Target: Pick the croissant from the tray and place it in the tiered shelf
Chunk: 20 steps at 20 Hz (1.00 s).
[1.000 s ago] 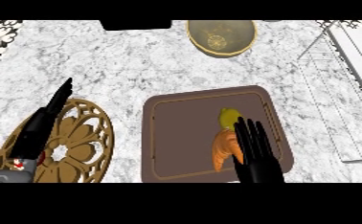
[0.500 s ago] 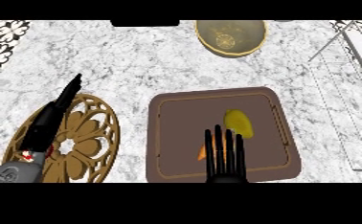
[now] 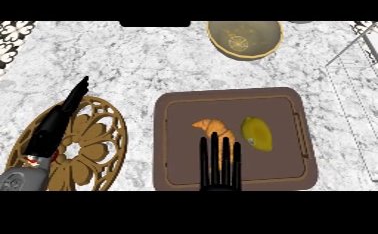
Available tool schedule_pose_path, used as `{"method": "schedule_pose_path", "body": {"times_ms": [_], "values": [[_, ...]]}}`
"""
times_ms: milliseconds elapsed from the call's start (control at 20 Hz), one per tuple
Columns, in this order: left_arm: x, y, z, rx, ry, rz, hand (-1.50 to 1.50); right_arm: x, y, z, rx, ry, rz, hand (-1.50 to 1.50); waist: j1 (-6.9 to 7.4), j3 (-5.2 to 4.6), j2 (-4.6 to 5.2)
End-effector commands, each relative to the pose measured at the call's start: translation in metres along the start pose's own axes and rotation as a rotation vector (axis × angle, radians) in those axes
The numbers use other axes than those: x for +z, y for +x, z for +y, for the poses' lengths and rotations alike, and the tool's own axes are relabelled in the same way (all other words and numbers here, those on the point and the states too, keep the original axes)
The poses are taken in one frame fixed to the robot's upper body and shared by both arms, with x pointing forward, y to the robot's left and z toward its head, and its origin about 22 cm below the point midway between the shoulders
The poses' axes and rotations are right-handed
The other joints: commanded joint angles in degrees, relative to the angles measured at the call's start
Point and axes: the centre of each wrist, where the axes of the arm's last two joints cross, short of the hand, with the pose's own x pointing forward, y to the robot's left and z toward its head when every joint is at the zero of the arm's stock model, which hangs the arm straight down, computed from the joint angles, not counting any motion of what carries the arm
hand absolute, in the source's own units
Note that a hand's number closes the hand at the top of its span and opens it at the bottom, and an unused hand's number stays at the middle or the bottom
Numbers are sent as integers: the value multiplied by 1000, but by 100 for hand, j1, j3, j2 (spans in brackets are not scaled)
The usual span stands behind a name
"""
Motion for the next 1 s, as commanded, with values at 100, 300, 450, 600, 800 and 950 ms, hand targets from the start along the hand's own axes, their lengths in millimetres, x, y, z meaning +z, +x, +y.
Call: {"method": "schedule_pose_path", "body": {"times_ms": [100,300,450,600,800,950], "values": [[-9,5,8,2,13,4,0,1,-10,7,5,-58,21,-150,-5,10,13],[-7,-11,4,-9,-5,26,0,-14,2,18,4,-44,28,-150,0,9,20],[5,1,-9,-13,-3,2,0,-20,11,20,11,-39,15,-150,31,10,16],[0,-15,0,-6,10,1,0,-30,1,31,-1,-47,28,-150,15,9,19],[1,-8,8,-6,8,7,0,-14,6,42,23,-24,34,-150,20,9,18],[-5,3,-1,-10,-5,3,0,-39,-3,49,3,-33,30,-150,20,10,21]]}}
